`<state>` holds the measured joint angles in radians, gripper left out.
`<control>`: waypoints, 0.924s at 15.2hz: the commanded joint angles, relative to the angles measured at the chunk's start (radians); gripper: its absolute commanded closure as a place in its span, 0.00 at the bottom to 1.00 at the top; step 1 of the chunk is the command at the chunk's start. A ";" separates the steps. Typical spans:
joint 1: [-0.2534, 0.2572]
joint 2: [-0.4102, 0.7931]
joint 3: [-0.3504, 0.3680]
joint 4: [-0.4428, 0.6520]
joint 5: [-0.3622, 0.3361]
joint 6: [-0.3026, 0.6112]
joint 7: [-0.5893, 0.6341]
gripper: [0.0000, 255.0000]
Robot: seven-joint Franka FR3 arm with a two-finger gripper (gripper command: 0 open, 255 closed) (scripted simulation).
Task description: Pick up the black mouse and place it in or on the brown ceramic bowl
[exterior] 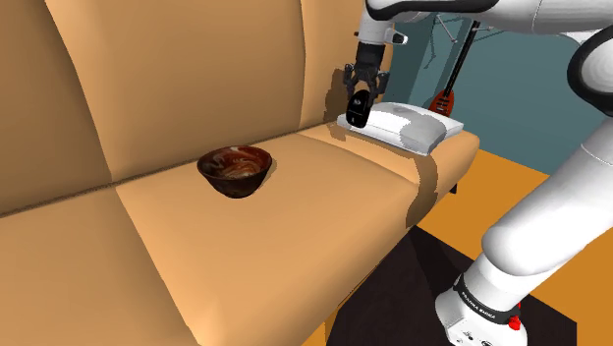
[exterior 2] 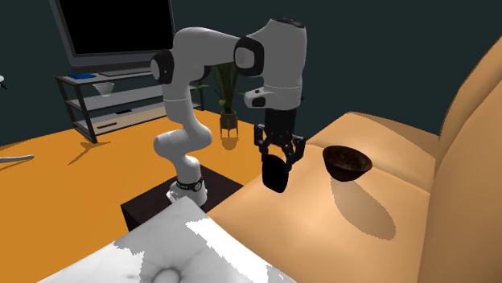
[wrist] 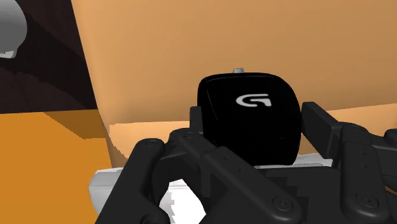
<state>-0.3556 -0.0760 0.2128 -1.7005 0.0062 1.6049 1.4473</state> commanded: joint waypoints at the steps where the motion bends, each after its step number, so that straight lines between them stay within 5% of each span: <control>1: 0.022 0.011 0.027 0.017 0.001 -0.005 0.050 1.00; 14: 0.191 0.184 0.193 0.233 -0.050 -0.061 0.385 1.00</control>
<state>-0.1816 0.0829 0.3925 -1.4959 -0.0335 1.5487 1.8001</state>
